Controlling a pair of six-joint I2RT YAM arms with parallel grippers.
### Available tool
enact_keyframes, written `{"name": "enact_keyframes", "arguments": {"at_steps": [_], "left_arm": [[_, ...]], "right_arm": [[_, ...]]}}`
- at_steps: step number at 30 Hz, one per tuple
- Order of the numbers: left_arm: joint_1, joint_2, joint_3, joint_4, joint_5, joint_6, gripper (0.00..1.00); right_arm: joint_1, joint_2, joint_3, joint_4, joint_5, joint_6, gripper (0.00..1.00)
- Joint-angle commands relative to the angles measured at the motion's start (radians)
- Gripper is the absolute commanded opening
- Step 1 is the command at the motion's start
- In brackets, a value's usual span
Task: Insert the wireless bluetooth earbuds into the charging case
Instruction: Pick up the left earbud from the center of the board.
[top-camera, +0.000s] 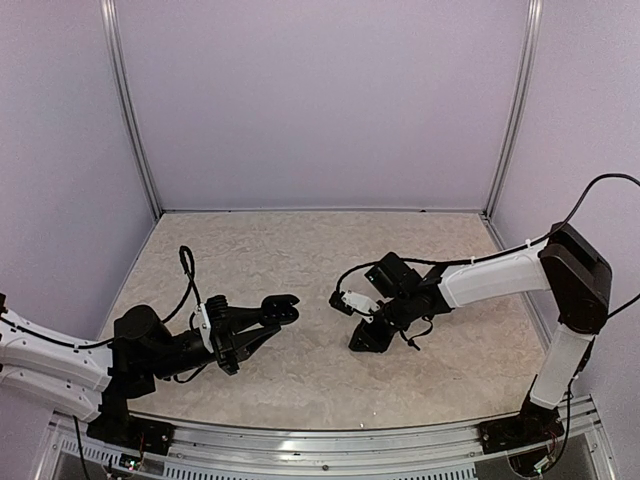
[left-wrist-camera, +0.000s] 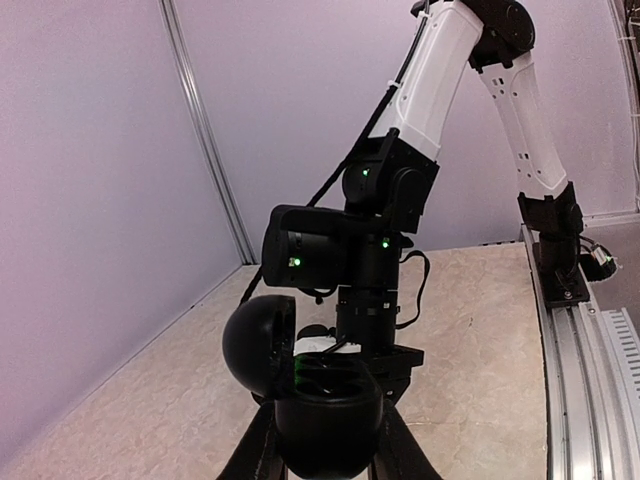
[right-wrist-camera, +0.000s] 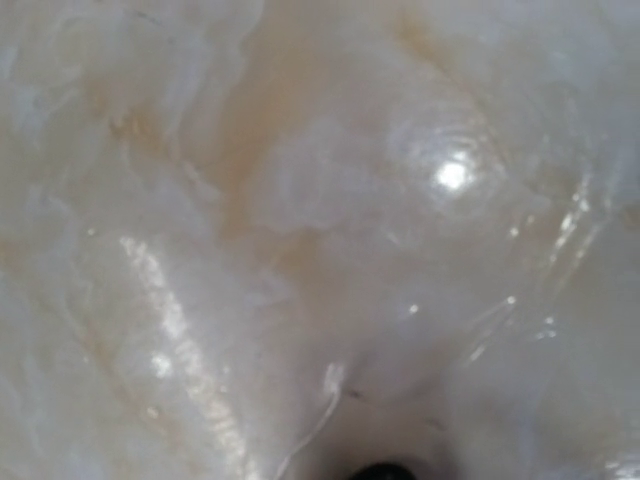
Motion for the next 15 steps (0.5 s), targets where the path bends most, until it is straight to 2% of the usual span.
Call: {"name": "enact_keyframes", "arguments": {"at_steps": [1,7,13,15], "left_arm": [[0.003,0.006,0.020,0.024,-0.002,0.010,0.04],[0.005,0.012,0.024,0.024,0.001,0.013,0.04],[0.004,0.010,0.025,0.021,0.001,0.014,0.04],[0.006,0.008,0.023,0.021,0.002,0.014,0.04]], "right_arm": [[0.004,0.022,0.006,-0.045,0.046,-0.009,0.26],[0.004,0.019,0.003,-0.048,0.083,-0.013,0.21],[0.004,0.013,0.005,-0.048,0.124,-0.010,0.03],[0.003,0.002,0.006,-0.050,0.130,-0.010,0.00]]}}
